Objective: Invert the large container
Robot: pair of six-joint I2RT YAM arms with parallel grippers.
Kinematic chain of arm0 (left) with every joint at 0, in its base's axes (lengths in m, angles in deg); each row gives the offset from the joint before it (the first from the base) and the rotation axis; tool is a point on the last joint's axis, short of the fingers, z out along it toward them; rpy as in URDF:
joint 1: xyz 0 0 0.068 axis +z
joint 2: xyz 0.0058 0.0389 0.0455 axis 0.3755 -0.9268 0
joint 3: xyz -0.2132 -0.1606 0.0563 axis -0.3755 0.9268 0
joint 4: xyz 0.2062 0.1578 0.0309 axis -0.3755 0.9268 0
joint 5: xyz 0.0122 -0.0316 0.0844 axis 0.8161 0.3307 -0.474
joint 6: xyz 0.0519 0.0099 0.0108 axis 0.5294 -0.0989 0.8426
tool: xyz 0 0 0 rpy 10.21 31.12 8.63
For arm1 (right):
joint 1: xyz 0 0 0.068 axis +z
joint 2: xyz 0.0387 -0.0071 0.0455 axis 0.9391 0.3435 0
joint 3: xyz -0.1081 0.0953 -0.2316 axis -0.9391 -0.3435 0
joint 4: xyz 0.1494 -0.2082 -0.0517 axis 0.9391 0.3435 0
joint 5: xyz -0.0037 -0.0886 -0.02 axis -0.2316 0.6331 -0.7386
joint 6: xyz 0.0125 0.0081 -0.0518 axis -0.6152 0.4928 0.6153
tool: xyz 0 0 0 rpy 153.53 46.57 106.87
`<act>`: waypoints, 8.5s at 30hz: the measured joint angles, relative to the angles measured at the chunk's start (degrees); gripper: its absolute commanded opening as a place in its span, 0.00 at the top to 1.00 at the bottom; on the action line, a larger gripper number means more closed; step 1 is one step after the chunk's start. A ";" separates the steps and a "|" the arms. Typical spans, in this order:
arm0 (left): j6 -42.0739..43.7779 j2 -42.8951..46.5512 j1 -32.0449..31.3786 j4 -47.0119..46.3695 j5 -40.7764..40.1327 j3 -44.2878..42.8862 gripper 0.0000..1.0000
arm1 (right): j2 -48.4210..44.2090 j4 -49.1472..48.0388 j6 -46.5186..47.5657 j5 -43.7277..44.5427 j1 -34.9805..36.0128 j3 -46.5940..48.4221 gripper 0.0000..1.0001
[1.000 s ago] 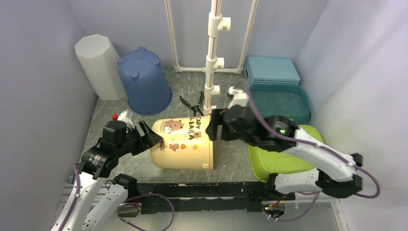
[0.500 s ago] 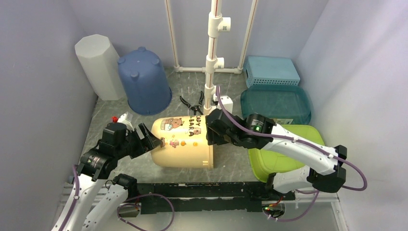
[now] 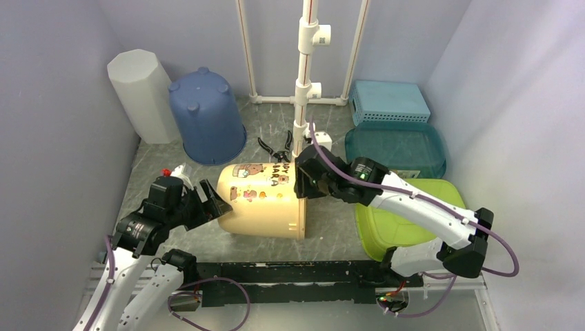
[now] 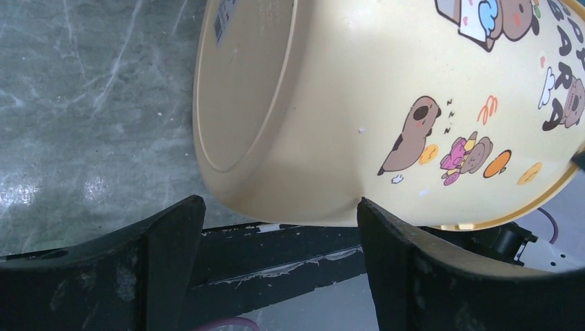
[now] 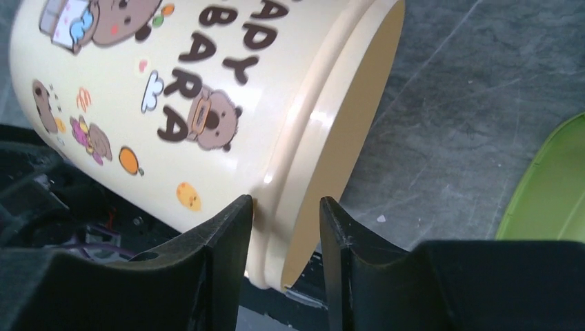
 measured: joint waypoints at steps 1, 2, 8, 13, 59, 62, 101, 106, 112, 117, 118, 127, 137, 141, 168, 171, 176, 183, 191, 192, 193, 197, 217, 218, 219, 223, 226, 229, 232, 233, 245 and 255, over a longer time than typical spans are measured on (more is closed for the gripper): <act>0.02 -0.15 -0.02 0.00 0.00 0.00 0.14 | -0.42 -0.72 0.15 -0.59 -1.01 -0.42 0.65; 0.09 -0.31 0.00 0.00 0.00 0.00 0.14 | -0.96 -1.92 0.35 -1.53 -2.27 -1.07 0.70; 0.17 -0.13 -0.02 0.02 0.00 0.00 0.13 | -3.15 -6.40 0.26 -6.08 -5.68 -4.66 0.71; 0.20 0.70 0.00 0.04 0.00 0.02 0.12 | -3.45 -8.44 -0.07 -7.19 -5.86 -5.70 0.89; 5.31 -10.29 2.10 -19.91 11.17 -1.60 0.24 | -25.81 -41.27 -12.17 -34.47 -18.49 -40.15 1.00; 5.42 -10.45 2.10 -19.74 12.66 -3.02 0.23 | -26.77 -40.46 -11.96 -36.92 -20.44 -40.46 1.00; 6.19 -6.91 0.13 -16.65 26.18 -12.55 0.14 | -50.69 -47.47 -15.06 -74.69 -47.15 -65.13 1.00; 5.77 -5.55 0.13 -16.79 24.55 -12.20 0.13 | -56.94 -47.74 -19.47 -75.95 -48.89 -69.07 1.00; 5.77 -5.60 0.13 -16.72 23.39 -11.45 0.13 | -60.78 -43.82 -20.24 -75.65 -49.75 -69.66 1.00; 5.64 -5.40 0.13 -16.83 21.88 -11.15 0.12 | -62.07 -39.10 -19.98 -75.10 -50.62 -68.54 1.00; 5.53 -5.16 0.13 -16.83 21.40 -10.82 0.11 | -62.55 -38.32 -19.98 -75.01 -50.77 -68.52 1.00; 2.91 -4.11 0.13 -18.27 18.88 -7.08 0.11 | -66.60 -30.29 -20.17 -72.32 -50.99 -68.06 1.00; 1.51 -5.73 0.13 -20.31 17.49 -5.88 0.12 | -61.42 -21.75 -14.67 -68.48 -50.97 -63.67 0.99; 1.20 -5.75 0.13 -21.03 17.44 -5.46 0.12 | -58.25 -19.74 -11.34 -68.50 -50.93 -62.58 0.97; 0.11 -6.58 0.13 -24.35 18.16 -2.34 0.12 | -48.57 5.40 2.19 -45.09 -50.99 -45.92 0.58; 0.13 -6.40 0.13 -23.98 18.21 -2.05 0.12 | -47.95 6.64 4.26 -43.01 -50.99 -41.00 0.48; 0.17 -6.36 0.13 -23.43 18.38 -2.05 0.12 | -46.38 9.11 6.95 -36.39 -50.99 -30.77 0.29; 0.81 -5.86 0.13 -21.33 17.86 -2.08 0.09 | -40.94 10.73 9.99 -22.05 -50.99 -19.21 0.07; 3.32 -4.02 0.13 -14.43 15.10 -5.31 0.09 | -37.13 10.60 11.89 -11.96 -51.01 -18.05 0.02; 3.52 -3.98 0.13 -13.94 15.08 -5.68 0.09 | -36.24 10.16 12.20 -12.59 -51.01 -18.64 0.02; 3.76 -3.98 0.13 -13.60 15.10 -5.86 0.09 | -35.30 9.51 12.50 -13.97 -51.04 -19.56 0.02; 4.81 -3.96 0.13 -13.35 16.65 -5.86 0.08 | -33.27 5.68 13.03 -22.49 -51.06 -25.97 0.01; 6.25 -7.34 0.13 -14.93 26.93 -23.45 0.07 | -32.87 -7.72 8.74 -45.68 -47.74 -36.09 0.15; 6.25 -7.45 0.13 -14.88 26.97 -23.45 0.07 | -32.89 -8.76 7.21 -45.35 -45.77 -36.44 0.16; 6.23 -7.45 0.13 -14.84 26.97 -23.45 0.07 | -32.92 -9.73 5.88 -45.18 -43.87 -36.68 0.16; 6.05 -7.45 0.13 -14.62 26.97 -23.45 0.07 | -31.36 -14.97 -0.96 -40.81 -32.02 -37.48 0.17; 6.05 -7.45 0.13 -13.88 26.97 -23.52 0.07 | -27.39 -18.49 -4.57 -38.14 -25.00 -37.48 0.19; 6.05 -7.45 0.13 -13.22 26.95 -23.56 0.07 | -20.44 -20.28 -6.05 -36.06 -19.10 -36.02 0.18; 6.08 -7.45 0.13 -12.39 26.69 -23.61 0.07 | -14.95 -18.34 -6.14 -31.85 -15.04 -32.30 0.12; 6.08 -7.45 0.13 -12.20 26.56 -23.61 0.06 | -14.67 -17.42 -6.21 -29.90 -14.21 -31.10 0.09; 6.03 -7.72 0.13 -12.31 27.02 -23.37 0.06 | -34.40 -12.87 -6.86 -16.00 -13.77 -36.37 0.35; 7.30 -10.95 0.13 -12.15 28.55 -23.71 0.06 | -29.44 -25.00 -12.07 -21.88 -13.75 -49.09 0.45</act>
